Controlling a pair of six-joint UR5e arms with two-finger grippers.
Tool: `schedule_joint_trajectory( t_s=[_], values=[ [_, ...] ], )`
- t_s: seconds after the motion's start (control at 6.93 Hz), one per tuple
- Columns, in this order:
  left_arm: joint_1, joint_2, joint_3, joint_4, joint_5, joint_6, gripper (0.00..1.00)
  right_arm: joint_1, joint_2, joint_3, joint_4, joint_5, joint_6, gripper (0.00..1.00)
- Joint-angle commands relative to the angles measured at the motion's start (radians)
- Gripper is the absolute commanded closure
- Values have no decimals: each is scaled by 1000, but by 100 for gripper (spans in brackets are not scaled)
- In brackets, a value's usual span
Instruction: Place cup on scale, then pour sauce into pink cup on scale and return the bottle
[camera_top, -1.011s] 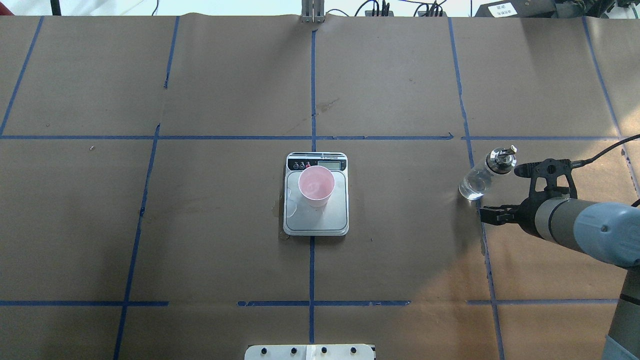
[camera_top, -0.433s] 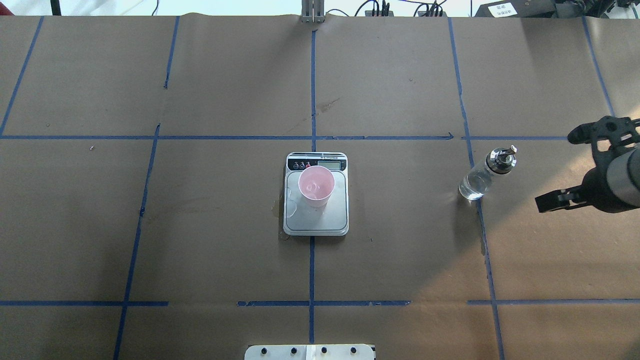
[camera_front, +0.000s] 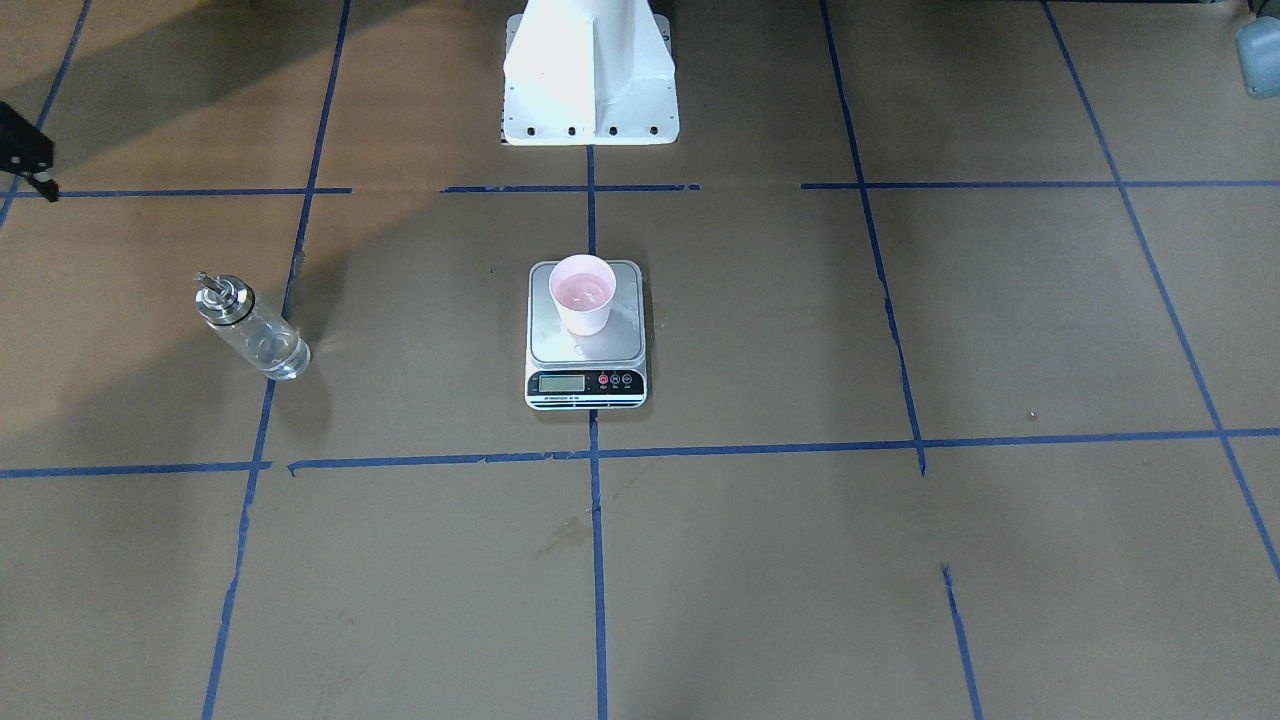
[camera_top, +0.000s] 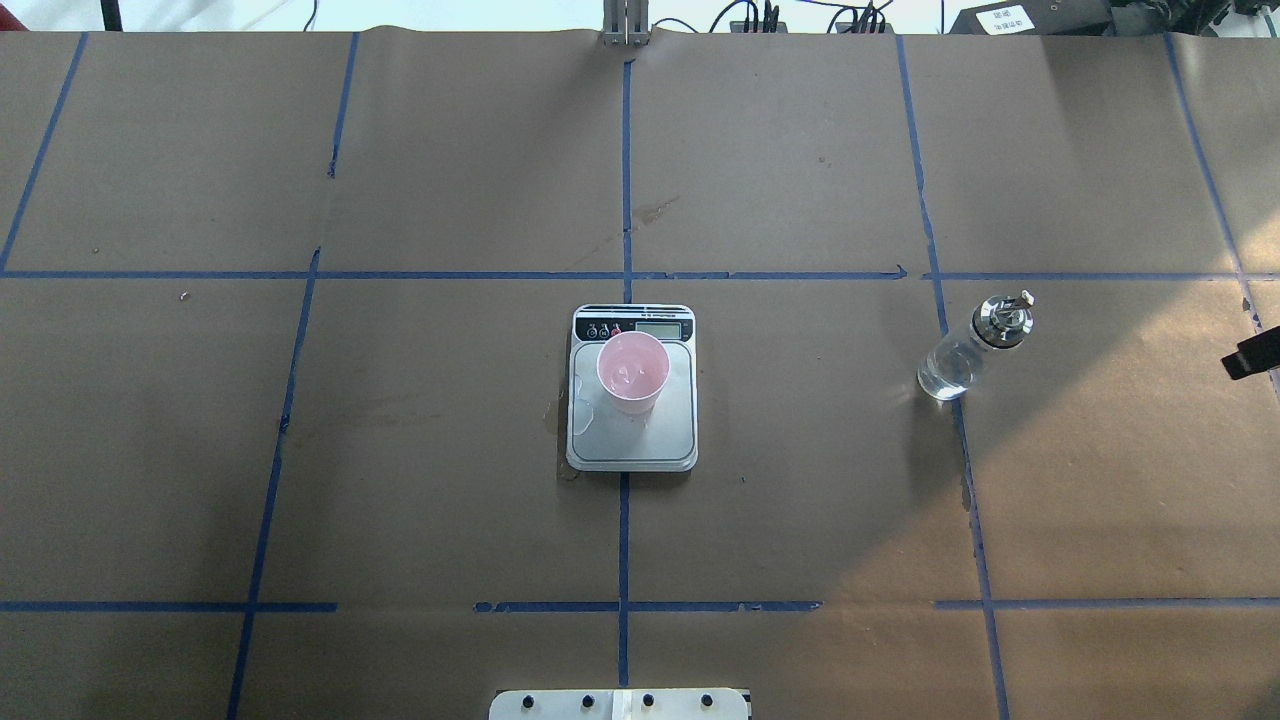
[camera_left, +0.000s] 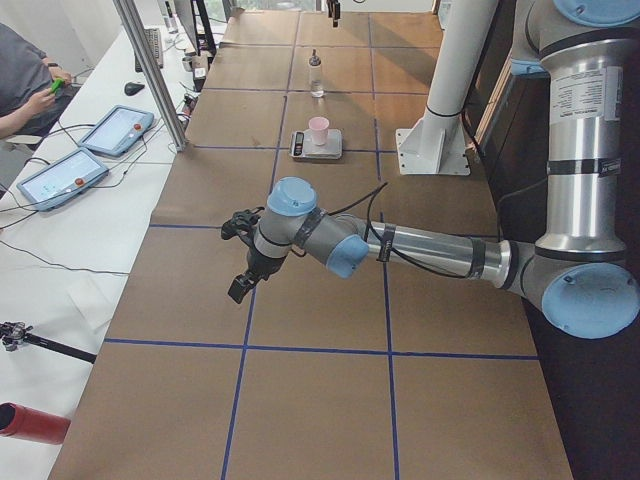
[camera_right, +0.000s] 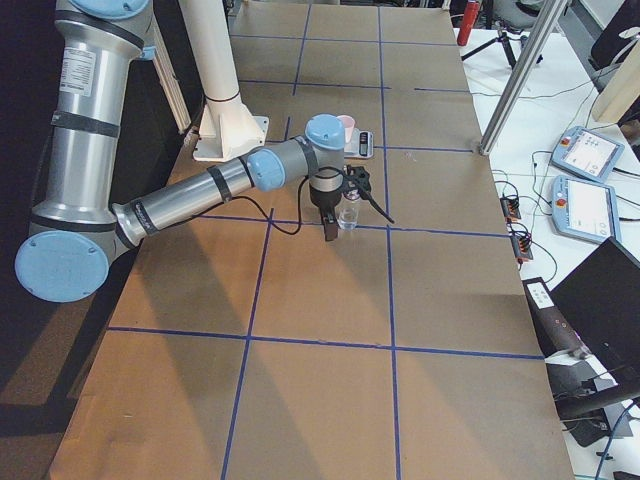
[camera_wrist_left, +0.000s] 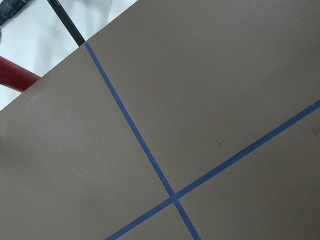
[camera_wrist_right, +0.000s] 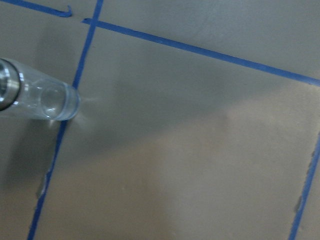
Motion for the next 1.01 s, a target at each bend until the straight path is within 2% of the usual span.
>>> schedule_joint_trajectory(
  t_s=[0.0, 0.29, 0.43, 0.58, 0.72, 0.87],
  values=[
    [-1, 22, 36, -6, -130, 13, 0, 224, 3, -234, 7, 77, -363, 0],
    [-15, 25, 96, -5, -142, 11, 0, 247, 43, -354, 7, 60, -373, 0],
    [-16, 23, 153, -3, -139, 10, 0, 250, 70, -376, 7, 30, -368, 0],
    [-25, 16, 160, 29, -139, 10, 0, 282, 74, -398, 6, 31, -346, 0],
    [-79, 5, 153, 123, -145, 16, 0, 291, 69, -401, 6, 40, -330, 0],
    [-107, 0, 153, 203, -145, 110, 0, 312, 69, -433, 7, 53, -333, 0]
  ],
)
